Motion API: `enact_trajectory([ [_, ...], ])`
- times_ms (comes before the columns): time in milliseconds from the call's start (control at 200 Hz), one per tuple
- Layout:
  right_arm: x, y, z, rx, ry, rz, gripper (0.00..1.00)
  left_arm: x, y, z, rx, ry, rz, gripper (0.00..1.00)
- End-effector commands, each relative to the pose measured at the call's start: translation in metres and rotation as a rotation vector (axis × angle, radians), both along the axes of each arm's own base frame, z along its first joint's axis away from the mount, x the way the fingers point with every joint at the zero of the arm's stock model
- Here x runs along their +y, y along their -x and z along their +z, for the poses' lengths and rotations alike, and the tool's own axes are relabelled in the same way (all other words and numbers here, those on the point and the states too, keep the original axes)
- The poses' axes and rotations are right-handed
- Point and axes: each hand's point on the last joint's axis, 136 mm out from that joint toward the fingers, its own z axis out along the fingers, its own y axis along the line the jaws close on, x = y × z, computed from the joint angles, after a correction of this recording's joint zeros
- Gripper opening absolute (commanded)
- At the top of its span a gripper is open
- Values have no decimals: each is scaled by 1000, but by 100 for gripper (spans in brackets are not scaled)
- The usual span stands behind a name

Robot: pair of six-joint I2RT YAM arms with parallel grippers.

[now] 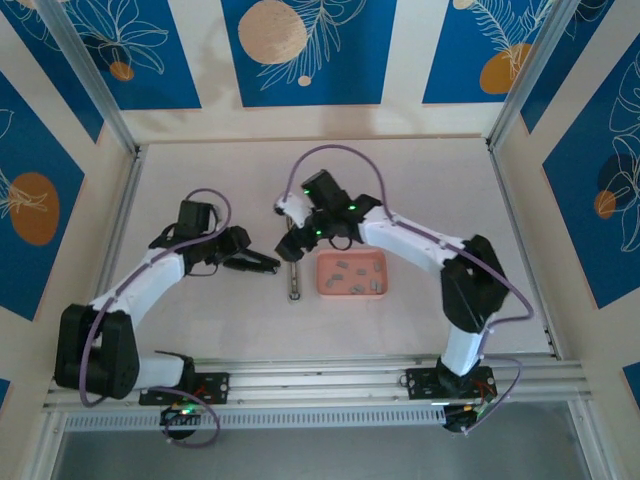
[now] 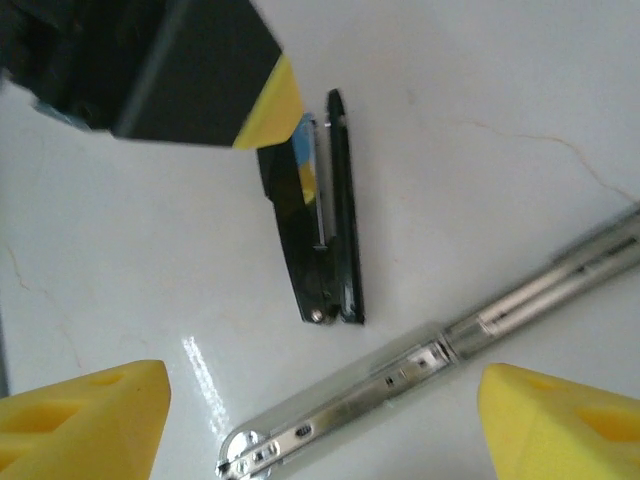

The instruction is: Load the staples into the stapler

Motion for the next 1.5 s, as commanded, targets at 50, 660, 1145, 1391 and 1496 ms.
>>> enact_trajectory([
  [50, 25, 7, -35, -58, 117, 179, 84, 23, -6, 14, -93, 77, 68, 54],
  [660, 73, 2, -123, -55, 281, 330, 89, 55, -1, -4, -81, 170, 168, 52],
  [1145, 82, 0, -146, -101, 280, 330, 48, 54, 2, -3, -94, 180, 159, 51],
  [1391, 85, -8, -101, -145, 122, 281, 29, 46, 2, 14, -151, 205, 98, 49],
  [1496, 81, -14, -72, -188, 33, 220, 28, 36, 2, 29, -194, 251, 49, 49],
])
